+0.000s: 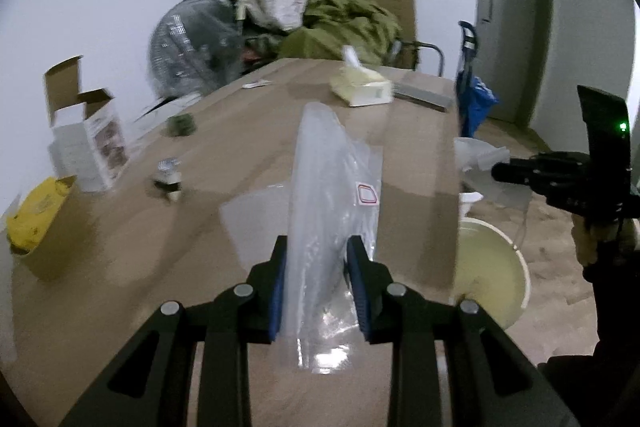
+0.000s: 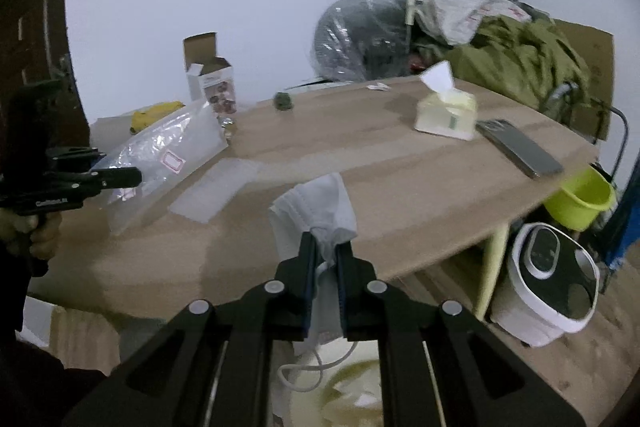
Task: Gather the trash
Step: 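Carry both items over the cream bucket and open both grippers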
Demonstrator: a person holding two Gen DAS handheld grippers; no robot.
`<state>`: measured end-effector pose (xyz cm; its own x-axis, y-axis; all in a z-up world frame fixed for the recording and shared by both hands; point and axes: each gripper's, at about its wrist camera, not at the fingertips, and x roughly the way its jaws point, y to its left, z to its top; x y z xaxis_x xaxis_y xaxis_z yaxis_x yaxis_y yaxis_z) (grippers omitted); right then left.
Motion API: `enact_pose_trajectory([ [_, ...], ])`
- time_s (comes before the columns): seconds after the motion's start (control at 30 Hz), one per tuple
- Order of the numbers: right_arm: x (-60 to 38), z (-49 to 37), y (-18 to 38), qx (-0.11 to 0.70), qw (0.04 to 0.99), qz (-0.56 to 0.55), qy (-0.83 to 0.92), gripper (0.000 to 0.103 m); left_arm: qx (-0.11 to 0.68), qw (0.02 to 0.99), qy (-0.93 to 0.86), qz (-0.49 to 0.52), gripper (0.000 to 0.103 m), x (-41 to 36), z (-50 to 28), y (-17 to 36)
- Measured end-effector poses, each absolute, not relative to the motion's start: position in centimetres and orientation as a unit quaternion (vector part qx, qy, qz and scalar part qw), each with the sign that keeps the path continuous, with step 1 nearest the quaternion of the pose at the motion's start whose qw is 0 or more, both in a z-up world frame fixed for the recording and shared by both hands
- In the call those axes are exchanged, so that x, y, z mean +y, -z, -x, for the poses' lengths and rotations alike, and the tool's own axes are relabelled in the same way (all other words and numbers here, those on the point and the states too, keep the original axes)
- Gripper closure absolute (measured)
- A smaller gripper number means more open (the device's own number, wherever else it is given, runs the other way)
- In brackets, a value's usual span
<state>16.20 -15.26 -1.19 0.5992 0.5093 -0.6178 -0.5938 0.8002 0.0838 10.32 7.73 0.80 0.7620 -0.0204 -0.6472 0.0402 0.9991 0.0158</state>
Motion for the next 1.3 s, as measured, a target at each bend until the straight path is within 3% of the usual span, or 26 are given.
enact_pose_trajectory([
  [0.6,-24.1,-13.5,5.7,0.387,0.899,0.038,-0.202,0.093,0.351,0.926,0.135,-0.028,0.075,-0.7,-12.8,1.4],
  [0.77,-25.7,-13.7,6.7,0.397,0.898,0.020,-0.186,0.074,0.363,0.917,0.161,-0.042,0.075,-3.3,-13.9,2.3],
  [1.1,-28.5,-14.0,7.7,0.402,0.900,-0.003,-0.169,0.074,0.403,0.893,0.185,-0.082,0.075,-8.4,-16.3,4.8],
  [1.3,-30.4,-14.1,8.2,0.403,0.902,-0.018,-0.153,0.074,0.440,0.871,0.197,-0.096,0.068,-10.7,-18.4,7.5],
])
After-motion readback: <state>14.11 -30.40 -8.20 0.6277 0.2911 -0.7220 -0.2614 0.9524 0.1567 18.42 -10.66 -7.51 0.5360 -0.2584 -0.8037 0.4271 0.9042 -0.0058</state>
